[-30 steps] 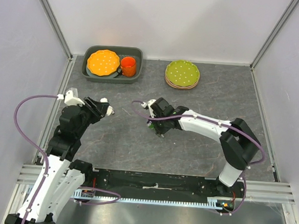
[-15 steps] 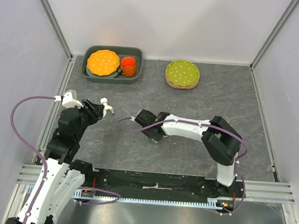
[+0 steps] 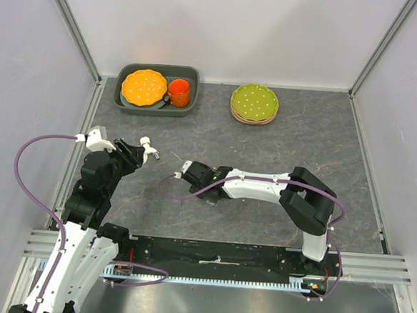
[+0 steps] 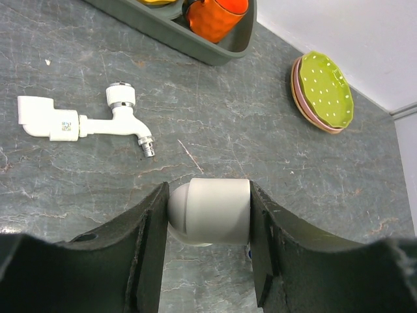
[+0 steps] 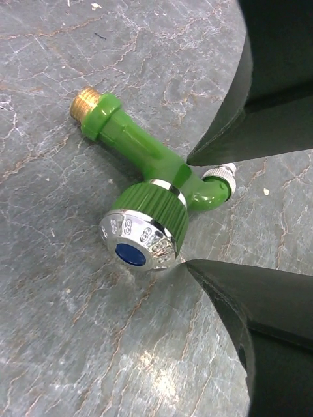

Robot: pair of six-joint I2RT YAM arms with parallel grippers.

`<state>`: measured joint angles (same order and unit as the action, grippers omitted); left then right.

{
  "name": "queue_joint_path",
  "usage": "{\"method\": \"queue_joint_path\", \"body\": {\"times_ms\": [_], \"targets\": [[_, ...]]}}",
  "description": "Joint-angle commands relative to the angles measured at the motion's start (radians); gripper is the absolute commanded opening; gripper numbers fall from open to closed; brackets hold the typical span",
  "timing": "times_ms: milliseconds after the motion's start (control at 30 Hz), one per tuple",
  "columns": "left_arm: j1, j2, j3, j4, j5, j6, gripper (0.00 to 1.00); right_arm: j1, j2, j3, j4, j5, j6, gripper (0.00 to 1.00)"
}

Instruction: Install the water faucets

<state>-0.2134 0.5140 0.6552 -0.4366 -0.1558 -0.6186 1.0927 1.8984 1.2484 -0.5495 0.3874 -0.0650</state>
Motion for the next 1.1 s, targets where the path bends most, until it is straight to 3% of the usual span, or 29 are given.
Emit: {"method": "queue_joint_path", "body": {"times_ms": [0,467,567,667,767,933,1067], "targets": [[0.006,-0.008,0.003,0.03,-0.016,0.033,0.02,-0.019,0.004,-0.032,0.045,-0.028,-0.016,0.65],[0.014,0.001,-0.011,0.03,0.013,0.019,0.02,-0.105,0.014,-0.099,0.092,-0.123,0.044,0.59],[0.014,0.011,-0.019,0.033,0.033,0.013,0.02,-0.109,0.007,-0.113,0.108,-0.145,0.047,0.46],[0.014,0.041,-0.034,0.038,0.073,-0.024,0.02,-0.116,-0.031,-0.135,0.129,-0.148,0.044,0.17],[0.012,0.092,-0.051,0.039,0.127,-0.076,0.02,-0.12,-0.09,-0.162,0.154,-0.148,0.042,0.0],[-0.013,0.23,-0.065,0.038,0.188,-0.16,0.02,-0.125,-0.238,-0.243,0.21,-0.144,0.034,0.0],[-0.11,0.322,-0.08,0.07,0.116,-0.214,0.02,-0.128,-0.369,-0.323,0.276,-0.144,0.025,0.0]]}}
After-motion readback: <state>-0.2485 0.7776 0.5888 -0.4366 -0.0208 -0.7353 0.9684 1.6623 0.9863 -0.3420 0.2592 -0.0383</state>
